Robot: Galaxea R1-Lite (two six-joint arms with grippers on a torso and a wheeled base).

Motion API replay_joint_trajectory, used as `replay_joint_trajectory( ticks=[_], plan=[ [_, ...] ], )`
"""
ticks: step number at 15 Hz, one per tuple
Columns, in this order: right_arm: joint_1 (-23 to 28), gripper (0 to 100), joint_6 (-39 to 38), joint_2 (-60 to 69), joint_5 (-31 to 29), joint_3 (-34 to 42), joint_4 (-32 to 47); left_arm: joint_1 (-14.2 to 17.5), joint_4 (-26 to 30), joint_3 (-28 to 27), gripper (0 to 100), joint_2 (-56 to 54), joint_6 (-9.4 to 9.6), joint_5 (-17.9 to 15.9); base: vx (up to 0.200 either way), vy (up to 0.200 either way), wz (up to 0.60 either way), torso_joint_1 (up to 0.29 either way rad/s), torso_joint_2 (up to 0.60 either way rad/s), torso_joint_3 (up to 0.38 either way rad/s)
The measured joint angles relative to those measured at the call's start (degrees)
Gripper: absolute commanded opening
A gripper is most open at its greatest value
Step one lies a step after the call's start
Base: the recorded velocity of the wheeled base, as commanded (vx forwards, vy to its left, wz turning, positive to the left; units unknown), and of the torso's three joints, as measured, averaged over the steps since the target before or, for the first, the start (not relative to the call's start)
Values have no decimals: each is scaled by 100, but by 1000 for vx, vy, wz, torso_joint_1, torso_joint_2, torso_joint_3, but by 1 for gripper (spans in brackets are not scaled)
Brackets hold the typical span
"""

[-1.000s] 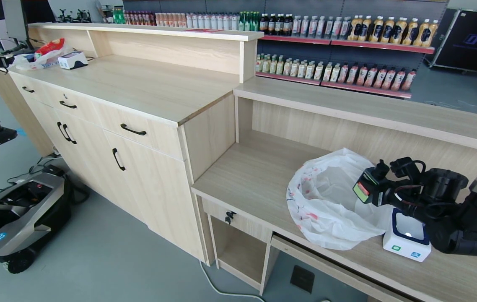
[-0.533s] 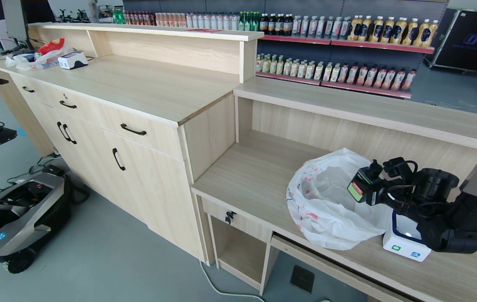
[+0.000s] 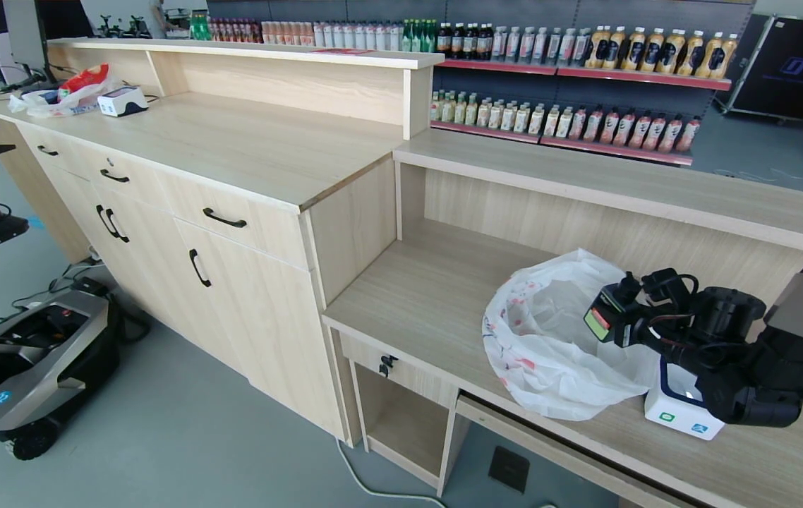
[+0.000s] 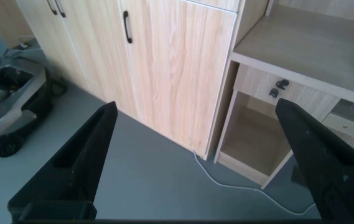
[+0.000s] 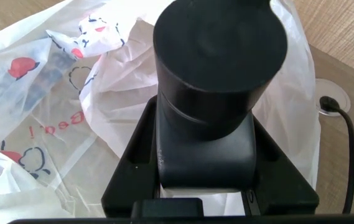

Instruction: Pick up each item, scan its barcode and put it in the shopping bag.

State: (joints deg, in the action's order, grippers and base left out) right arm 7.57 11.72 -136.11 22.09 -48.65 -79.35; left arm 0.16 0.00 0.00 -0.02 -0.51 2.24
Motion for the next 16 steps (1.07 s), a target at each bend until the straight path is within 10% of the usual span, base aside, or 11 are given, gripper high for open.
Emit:
replay_joint_trajectory(
  ticks=[14, 15, 16],
  plan=[
    [67, 0, 21, -226, 2, 9, -49, 0, 0, 0, 100, 0, 0, 0, 0, 0, 0, 0, 0, 0],
    [66, 100, 21, -227, 2, 9, -46, 0, 0, 0, 100, 0, 0, 0, 0, 0, 0, 0, 0, 0],
    [59, 100, 21, -226, 2, 10, -49, 0, 0, 0, 100, 0, 0, 0, 0, 0, 0, 0, 0, 0]
  ],
)
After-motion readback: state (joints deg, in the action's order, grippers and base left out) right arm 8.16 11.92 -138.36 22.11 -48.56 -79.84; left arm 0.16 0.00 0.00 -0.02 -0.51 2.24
